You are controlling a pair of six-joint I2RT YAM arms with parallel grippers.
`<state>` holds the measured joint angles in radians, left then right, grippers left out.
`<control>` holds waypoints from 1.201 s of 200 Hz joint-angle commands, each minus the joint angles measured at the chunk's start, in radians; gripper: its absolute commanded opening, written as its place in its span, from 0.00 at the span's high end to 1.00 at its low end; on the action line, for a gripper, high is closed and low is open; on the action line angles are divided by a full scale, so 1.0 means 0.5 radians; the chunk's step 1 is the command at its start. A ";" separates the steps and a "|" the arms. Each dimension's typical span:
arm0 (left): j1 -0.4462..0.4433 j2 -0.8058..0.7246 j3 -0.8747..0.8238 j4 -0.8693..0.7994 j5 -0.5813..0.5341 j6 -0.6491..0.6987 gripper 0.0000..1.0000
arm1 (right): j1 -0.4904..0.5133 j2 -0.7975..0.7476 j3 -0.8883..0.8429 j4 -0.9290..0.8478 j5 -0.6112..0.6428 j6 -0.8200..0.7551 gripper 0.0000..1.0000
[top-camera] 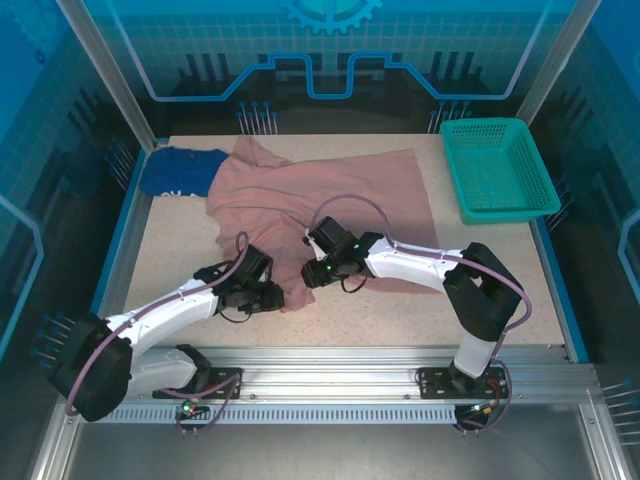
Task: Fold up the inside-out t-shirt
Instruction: Turn over the T-shirt at the center of the table.
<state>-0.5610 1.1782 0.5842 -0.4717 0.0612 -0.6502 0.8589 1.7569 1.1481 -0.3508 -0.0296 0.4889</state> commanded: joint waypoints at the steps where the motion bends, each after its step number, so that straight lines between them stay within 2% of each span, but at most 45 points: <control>1: 0.031 -0.001 -0.018 0.068 0.043 0.009 0.63 | 0.028 0.033 0.032 -0.044 0.022 -0.028 0.60; 80: 0.036 -0.227 -0.036 0.019 -0.023 -0.037 0.57 | 0.049 0.083 0.054 -0.056 0.037 -0.035 0.60; 140: 0.039 -0.128 -0.061 0.123 0.009 -0.056 0.57 | 0.052 0.075 0.048 -0.067 0.057 -0.039 0.61; 169: 0.039 -0.103 -0.067 0.163 0.018 -0.060 0.66 | 0.052 0.040 0.036 -0.080 0.075 -0.039 0.61; 220: 0.072 -0.212 -0.109 0.043 0.002 -0.051 1.00 | 0.021 -0.202 -0.029 -0.291 0.259 -0.098 0.53; 240: 0.118 -0.363 -0.145 -0.039 -0.022 -0.066 1.00 | -0.088 -0.404 -0.180 -0.476 0.374 -0.071 0.49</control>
<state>-0.5301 1.0843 0.5423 -0.4210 0.0605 -0.6788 0.8661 1.6855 1.1252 -0.4480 0.0677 0.4561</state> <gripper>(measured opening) 0.055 0.492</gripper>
